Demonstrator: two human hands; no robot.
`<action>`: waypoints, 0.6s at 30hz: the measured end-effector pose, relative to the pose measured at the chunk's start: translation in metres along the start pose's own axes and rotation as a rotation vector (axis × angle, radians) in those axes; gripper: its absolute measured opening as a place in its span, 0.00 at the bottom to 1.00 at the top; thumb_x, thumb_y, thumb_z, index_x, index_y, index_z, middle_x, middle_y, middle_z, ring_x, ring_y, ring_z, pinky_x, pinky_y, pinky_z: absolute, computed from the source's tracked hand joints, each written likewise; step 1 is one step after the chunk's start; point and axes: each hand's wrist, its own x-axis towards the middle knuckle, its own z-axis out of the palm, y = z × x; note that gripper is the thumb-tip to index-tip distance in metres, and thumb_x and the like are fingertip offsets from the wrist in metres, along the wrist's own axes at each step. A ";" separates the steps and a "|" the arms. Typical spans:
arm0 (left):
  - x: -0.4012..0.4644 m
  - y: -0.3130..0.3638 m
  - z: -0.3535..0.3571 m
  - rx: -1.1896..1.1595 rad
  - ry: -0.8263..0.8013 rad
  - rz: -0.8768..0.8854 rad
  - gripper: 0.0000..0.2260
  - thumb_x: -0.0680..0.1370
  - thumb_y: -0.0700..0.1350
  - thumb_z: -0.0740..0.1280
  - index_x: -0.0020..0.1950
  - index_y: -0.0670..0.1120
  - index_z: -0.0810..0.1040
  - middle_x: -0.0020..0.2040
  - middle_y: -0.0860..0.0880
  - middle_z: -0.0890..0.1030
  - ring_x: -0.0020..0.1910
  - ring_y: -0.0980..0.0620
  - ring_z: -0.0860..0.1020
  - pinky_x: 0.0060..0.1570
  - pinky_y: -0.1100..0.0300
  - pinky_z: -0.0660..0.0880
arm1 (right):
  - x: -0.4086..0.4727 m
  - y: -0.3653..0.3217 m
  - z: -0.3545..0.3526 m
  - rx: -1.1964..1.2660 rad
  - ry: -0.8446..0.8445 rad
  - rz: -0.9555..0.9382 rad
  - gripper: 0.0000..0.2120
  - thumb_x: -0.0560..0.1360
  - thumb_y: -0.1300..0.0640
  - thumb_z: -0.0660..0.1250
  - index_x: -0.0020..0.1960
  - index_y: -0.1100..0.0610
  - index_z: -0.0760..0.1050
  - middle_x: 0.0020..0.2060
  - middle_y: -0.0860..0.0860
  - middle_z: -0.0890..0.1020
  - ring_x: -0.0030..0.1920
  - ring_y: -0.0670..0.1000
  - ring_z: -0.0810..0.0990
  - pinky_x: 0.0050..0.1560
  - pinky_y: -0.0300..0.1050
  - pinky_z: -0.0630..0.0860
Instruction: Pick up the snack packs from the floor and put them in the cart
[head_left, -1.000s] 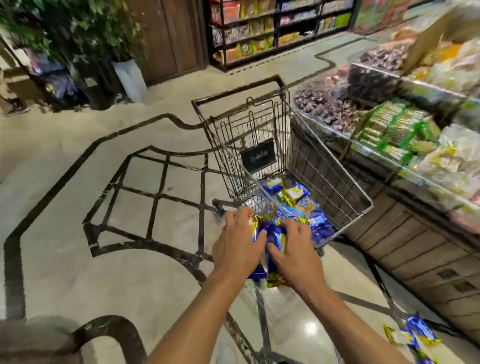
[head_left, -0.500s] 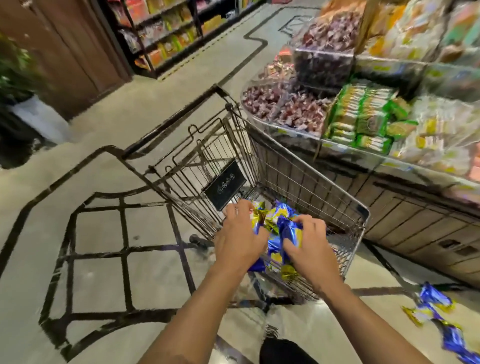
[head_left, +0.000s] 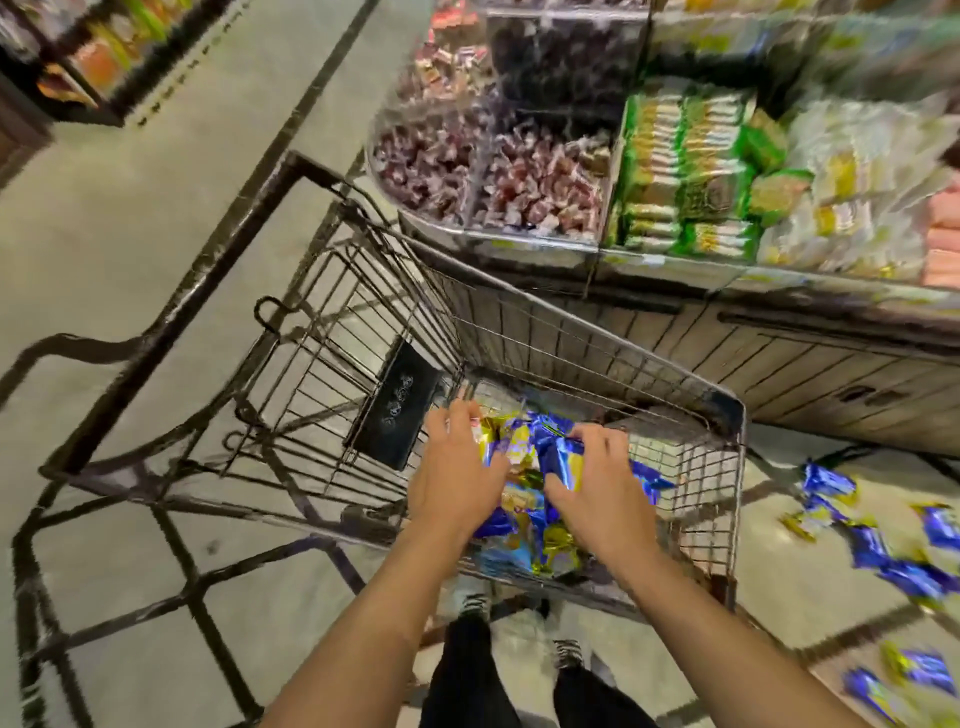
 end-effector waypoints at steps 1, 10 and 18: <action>0.010 -0.010 0.001 0.002 -0.020 0.011 0.22 0.74 0.51 0.69 0.64 0.55 0.65 0.62 0.51 0.64 0.52 0.44 0.77 0.46 0.50 0.74 | 0.005 -0.006 0.010 -0.003 -0.003 0.015 0.25 0.71 0.46 0.69 0.65 0.47 0.64 0.61 0.47 0.64 0.53 0.55 0.76 0.43 0.50 0.74; 0.084 -0.095 0.040 0.066 -0.254 0.001 0.26 0.73 0.50 0.71 0.65 0.55 0.60 0.64 0.47 0.63 0.56 0.40 0.77 0.54 0.43 0.76 | 0.049 -0.036 0.117 -0.039 -0.153 0.117 0.26 0.72 0.48 0.71 0.64 0.52 0.63 0.59 0.51 0.64 0.50 0.57 0.77 0.39 0.50 0.74; 0.133 -0.150 0.115 0.150 -0.421 -0.058 0.31 0.74 0.49 0.73 0.71 0.50 0.60 0.67 0.44 0.63 0.61 0.37 0.75 0.56 0.41 0.75 | 0.088 0.002 0.221 -0.140 -0.268 0.276 0.36 0.70 0.44 0.73 0.69 0.54 0.57 0.64 0.59 0.64 0.55 0.63 0.77 0.50 0.58 0.78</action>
